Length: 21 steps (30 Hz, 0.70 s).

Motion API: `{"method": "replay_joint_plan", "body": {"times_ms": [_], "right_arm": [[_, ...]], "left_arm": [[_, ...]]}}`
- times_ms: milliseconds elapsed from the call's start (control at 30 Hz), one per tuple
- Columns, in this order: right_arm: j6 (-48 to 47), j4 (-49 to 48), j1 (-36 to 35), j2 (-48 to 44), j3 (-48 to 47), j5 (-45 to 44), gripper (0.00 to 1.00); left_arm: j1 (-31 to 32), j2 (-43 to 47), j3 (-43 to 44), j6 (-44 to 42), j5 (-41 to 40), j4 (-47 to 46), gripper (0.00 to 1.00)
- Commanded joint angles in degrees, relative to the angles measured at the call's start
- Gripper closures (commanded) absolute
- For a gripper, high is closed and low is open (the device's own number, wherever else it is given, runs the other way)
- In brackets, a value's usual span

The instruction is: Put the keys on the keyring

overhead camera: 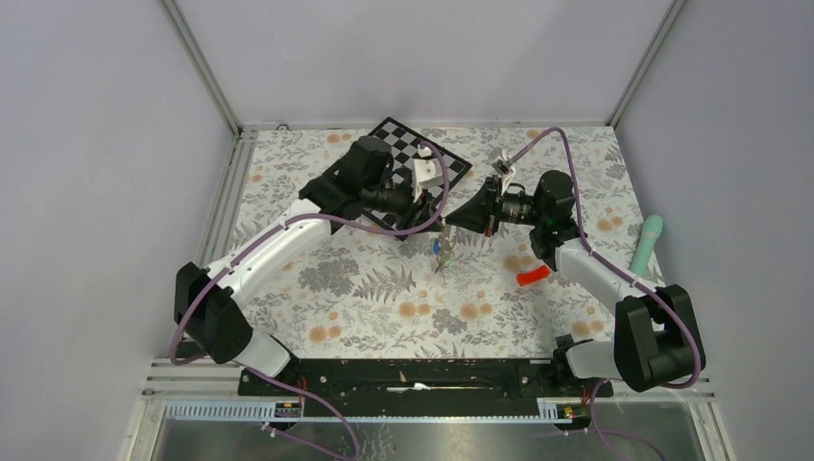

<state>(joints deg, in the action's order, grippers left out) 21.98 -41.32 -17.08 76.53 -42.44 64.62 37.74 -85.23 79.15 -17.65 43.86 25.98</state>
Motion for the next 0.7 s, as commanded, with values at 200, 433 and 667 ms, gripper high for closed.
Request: {"method": "replay_joint_plan", "body": {"times_ms": [200,433,667], "right_arm": [[1.1,-5.6,0.2,-2.0,0.1,2.5,1.00],[1.2,-6.0,0.1,-1.9,0.2,2.7,1.00],[1.1,-6.0,0.1,-2.0,0.4,2.8,1.00]], "left_arm": [[-0.2,-1.7,2.4,-3.3,3.9,-1.6,0.75],[-0.3,-2.5,2.3,-3.5,4.4,-2.6,0.79],[-0.3,-3.5,3.0,-2.9,5.3,-2.7,0.98]]}}
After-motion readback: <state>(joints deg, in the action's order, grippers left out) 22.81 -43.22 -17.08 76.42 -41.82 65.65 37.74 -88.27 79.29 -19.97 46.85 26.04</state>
